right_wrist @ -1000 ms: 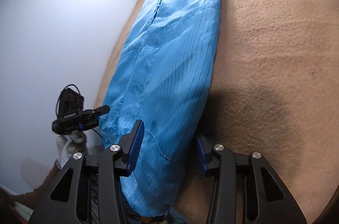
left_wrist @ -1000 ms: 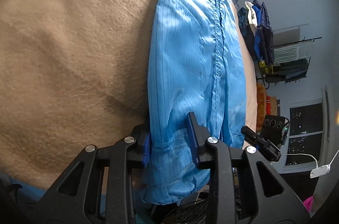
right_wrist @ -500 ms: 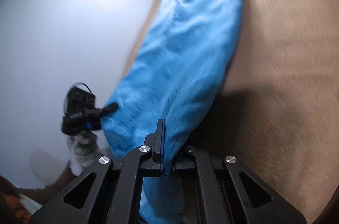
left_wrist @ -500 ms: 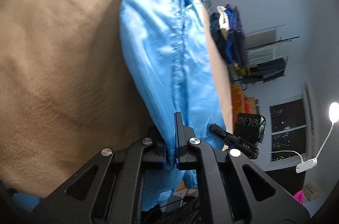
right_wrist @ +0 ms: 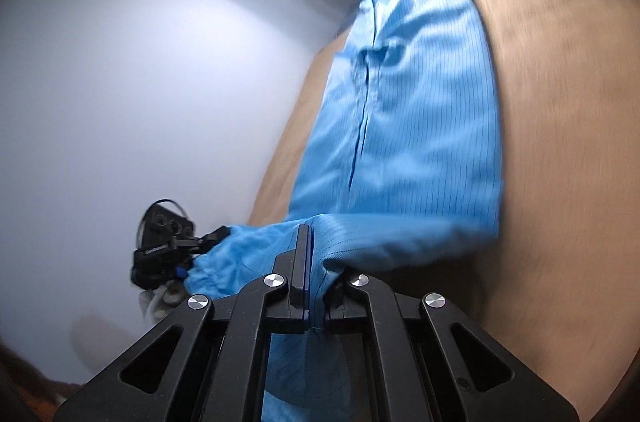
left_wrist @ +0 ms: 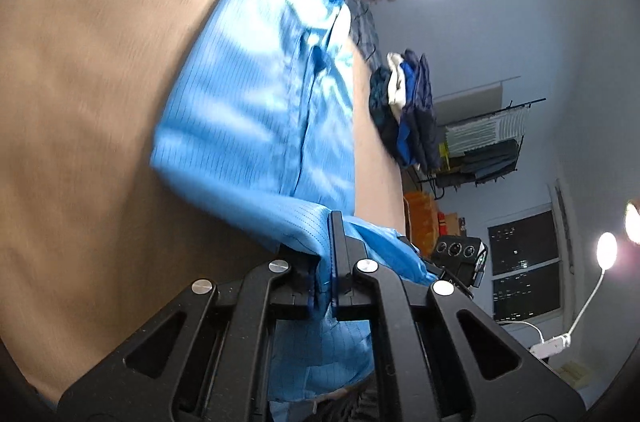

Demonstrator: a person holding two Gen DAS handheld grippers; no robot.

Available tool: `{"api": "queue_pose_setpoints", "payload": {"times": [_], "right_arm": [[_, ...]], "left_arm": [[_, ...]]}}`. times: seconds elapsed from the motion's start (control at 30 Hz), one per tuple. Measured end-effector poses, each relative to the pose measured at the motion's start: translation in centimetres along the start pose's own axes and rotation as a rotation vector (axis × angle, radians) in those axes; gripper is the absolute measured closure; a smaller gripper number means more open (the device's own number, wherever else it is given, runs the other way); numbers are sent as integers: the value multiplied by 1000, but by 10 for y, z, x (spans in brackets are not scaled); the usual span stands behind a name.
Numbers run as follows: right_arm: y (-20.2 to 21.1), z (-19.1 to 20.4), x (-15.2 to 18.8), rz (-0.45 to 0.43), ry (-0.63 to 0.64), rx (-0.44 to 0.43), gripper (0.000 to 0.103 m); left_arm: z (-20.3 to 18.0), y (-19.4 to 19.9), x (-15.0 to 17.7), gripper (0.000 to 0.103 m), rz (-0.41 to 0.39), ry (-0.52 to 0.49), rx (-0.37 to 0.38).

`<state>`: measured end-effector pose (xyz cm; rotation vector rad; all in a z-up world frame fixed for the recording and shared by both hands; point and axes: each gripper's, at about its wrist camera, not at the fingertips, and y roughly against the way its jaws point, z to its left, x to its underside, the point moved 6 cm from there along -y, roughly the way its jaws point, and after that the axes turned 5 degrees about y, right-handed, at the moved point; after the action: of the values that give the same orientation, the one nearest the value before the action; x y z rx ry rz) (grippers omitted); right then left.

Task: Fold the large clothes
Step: 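Lift the hem with both tools and fold it toward the collar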

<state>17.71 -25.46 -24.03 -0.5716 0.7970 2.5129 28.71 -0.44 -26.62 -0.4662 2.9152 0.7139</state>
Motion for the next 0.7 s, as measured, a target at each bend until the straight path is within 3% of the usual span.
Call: {"api": "queue_pose_setpoints", "payload": {"times": [0.17,0.37,0.7], "right_arm": [[-12,-9,-45,-24,14,89,101],[-37,-28,-78,1,50,209,101],[-87,-69,-90,94,87,359,101]], "left_arm": [[-15,-10,-43,101,-45,-52,-35],[-4,-40,-85,101,-71,-33,-87],[38,-87,-120,101,-59,18,-180]]}}
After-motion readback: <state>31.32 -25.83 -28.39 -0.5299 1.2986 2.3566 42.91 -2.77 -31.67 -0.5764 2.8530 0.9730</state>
